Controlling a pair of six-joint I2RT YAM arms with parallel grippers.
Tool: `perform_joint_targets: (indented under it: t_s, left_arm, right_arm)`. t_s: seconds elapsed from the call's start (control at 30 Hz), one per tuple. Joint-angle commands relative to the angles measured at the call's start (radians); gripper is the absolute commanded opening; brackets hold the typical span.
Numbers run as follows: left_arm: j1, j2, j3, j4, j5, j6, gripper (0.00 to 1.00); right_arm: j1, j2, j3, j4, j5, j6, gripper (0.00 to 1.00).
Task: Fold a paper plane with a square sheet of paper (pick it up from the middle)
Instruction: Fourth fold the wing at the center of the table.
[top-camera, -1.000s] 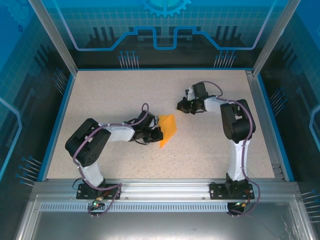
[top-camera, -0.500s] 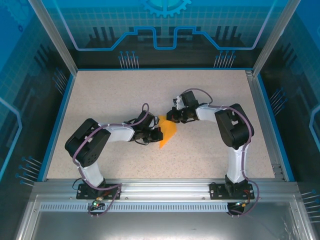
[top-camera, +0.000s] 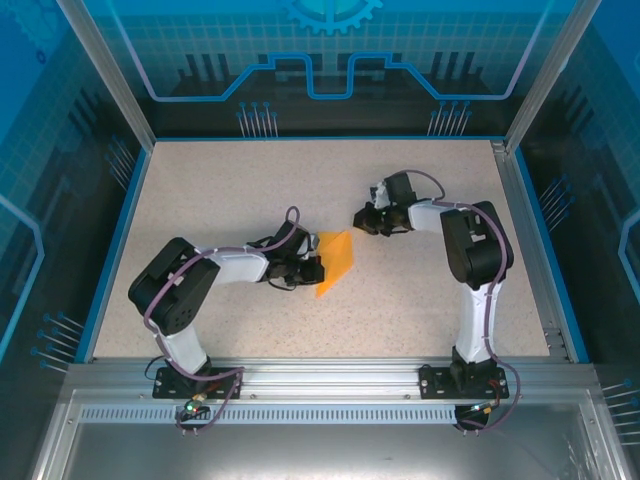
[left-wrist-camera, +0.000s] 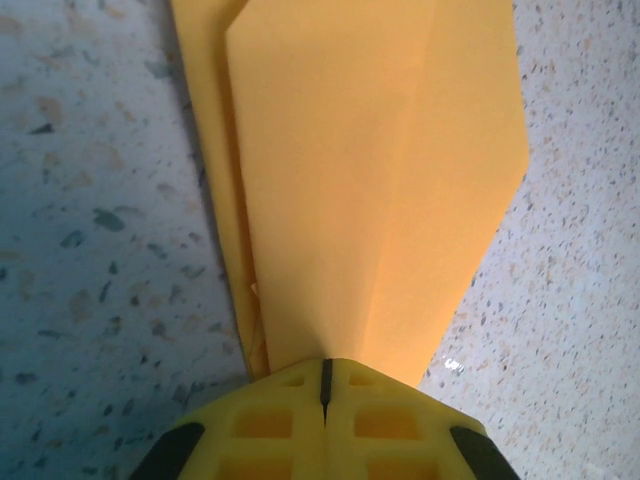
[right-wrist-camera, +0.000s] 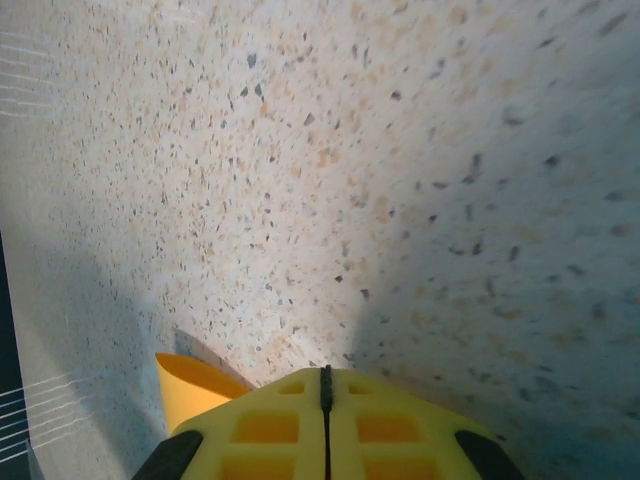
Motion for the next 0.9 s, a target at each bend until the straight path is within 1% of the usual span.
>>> perform_joint_targets:
  t_s: [0.0,0.13,0.23,0.33,0.5,0.6,0.7,0.8,0.87]
  left_arm:
    - [-0.006,0.052,-0.063,-0.307,-0.092,0.065,0.04]
    - [-0.006,0.060,-0.048,-0.307,-0.089,0.064,0.04]
    - [-0.006,0.059,-0.043,-0.300,-0.082,0.061,0.05]
    - [-0.005,0.059,-0.041,-0.296,-0.080,0.057,0.05]
    - [-0.005,0.057,-0.048,-0.281,-0.076,0.044,0.05]
    - [-0.006,0.053,-0.053,-0.274,-0.072,0.037,0.06]
    - [-0.006,0.047,-0.060,-0.262,-0.071,0.031,0.06]
    - [-0.006,0.039,-0.054,-0.267,-0.069,0.028,0.07]
    - [-0.005,0.023,-0.053,-0.268,-0.068,0.025,0.08]
  right_arm:
    - [0.012,-0.089,-0.007,-0.030,-0.026,-0.029,0.07]
    - [0.064,-0.170,-0.095,0.014,-0.053,0.004,0.07]
    - [0.118,-0.211,-0.172,0.084,-0.067,0.053,0.06]
    - [0.168,-0.220,-0.218,0.141,-0.068,0.113,0.06]
    - [0.234,-0.196,-0.251,0.184,-0.056,0.164,0.05]
    - [0.238,-0.159,-0.314,0.281,-0.092,0.220,0.05]
    - [0.240,-0.132,-0.338,0.280,-0.086,0.211,0.05]
    - [0.242,-0.127,-0.380,0.260,-0.011,0.194,0.04]
    - [0.239,-0.119,-0.391,0.228,0.013,0.186,0.03]
